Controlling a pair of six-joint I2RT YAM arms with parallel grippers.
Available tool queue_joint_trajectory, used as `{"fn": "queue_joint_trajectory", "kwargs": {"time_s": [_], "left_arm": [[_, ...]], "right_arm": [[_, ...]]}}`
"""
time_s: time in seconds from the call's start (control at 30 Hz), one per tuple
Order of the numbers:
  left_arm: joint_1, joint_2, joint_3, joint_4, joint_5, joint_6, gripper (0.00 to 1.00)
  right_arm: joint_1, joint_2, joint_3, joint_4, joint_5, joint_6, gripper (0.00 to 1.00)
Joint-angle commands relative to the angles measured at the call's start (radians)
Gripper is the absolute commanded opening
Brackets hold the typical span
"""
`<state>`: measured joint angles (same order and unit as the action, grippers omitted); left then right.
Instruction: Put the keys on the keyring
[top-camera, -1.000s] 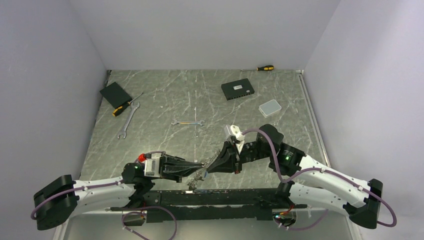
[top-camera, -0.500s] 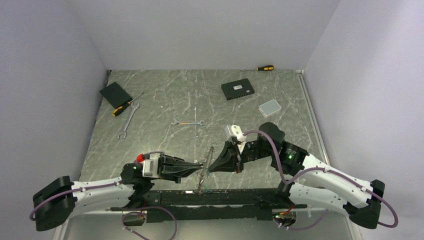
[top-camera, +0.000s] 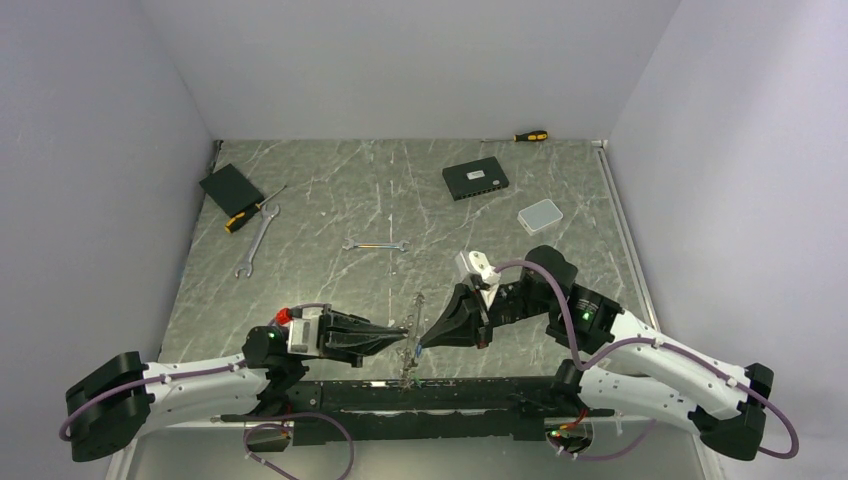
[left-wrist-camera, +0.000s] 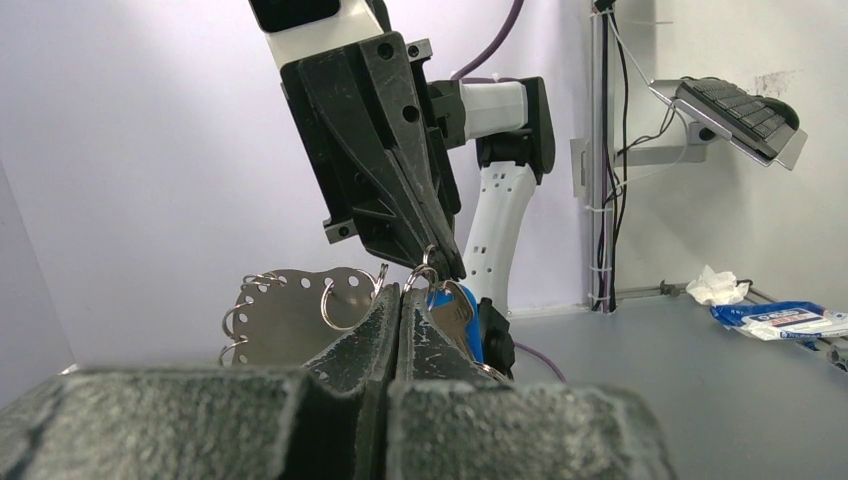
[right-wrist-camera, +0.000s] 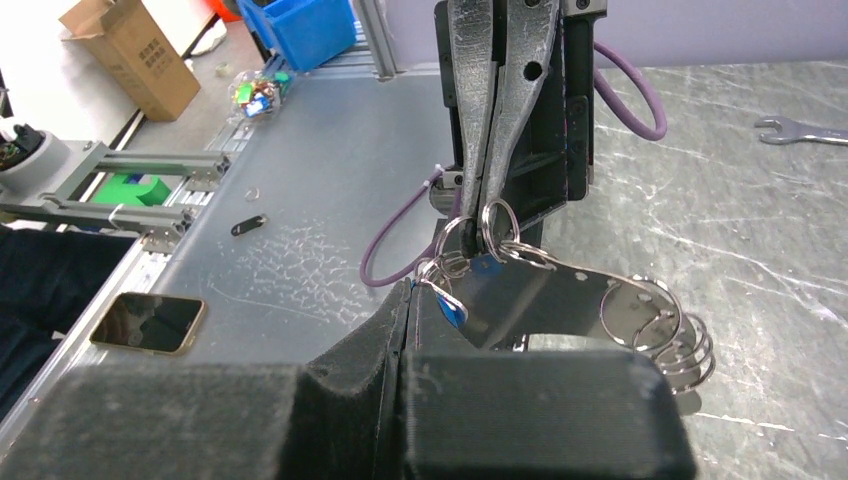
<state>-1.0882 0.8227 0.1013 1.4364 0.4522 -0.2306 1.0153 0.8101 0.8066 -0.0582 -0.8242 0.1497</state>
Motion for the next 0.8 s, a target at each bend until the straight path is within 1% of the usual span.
{"fn": "queue_joint_trajectory", "kwargs": {"time_s": [0.0,0.1,0.17,0.37,0.47,0.5,0.6,0.67,0.77], "left_arm": [[0.001,-0.003,0.005,0.024,-0.017,0.01,0.0],[0.001,-0.009,0.003,0.015,-0.018,0.015,0.0],[0.001,-0.012,-0.001,0.017,-0.019,0.017,0.0],[0.0,-0.045,-0.016,-0.004,-0.024,0.03,0.0],[0.001,-0.078,-0.011,-0.077,-0.021,0.054,0.0],[0.001,-0.087,-0.012,-0.096,-0.017,0.064,0.0],[0.001,-0.094,-0.027,-0.085,-0.011,0.072,0.0],[0.001,-0.093,-0.026,-0.077,0.002,0.078,0.0],[0.001,-0.102,0.002,-0.134,0.049,0.096,0.0]], "right_arm": [[0.005,-0.02,0.047,0.054,-0.05,0.009,0.0],[0.005,-0.022,0.048,0.054,-0.042,0.009,0.0],[0.004,-0.029,0.043,0.04,-0.001,0.003,0.0],[0.003,-0.074,-0.013,-0.024,0.205,-0.009,0.0],[0.003,-0.093,-0.068,-0.023,0.313,0.011,0.0],[0.003,-0.099,-0.084,-0.015,0.323,0.019,0.0],[0.003,-0.094,-0.104,0.011,0.296,0.044,0.0],[0.003,-0.067,-0.089,0.012,0.23,0.049,0.0],[0.003,-0.03,-0.063,0.005,0.178,0.051,0.0]]}}
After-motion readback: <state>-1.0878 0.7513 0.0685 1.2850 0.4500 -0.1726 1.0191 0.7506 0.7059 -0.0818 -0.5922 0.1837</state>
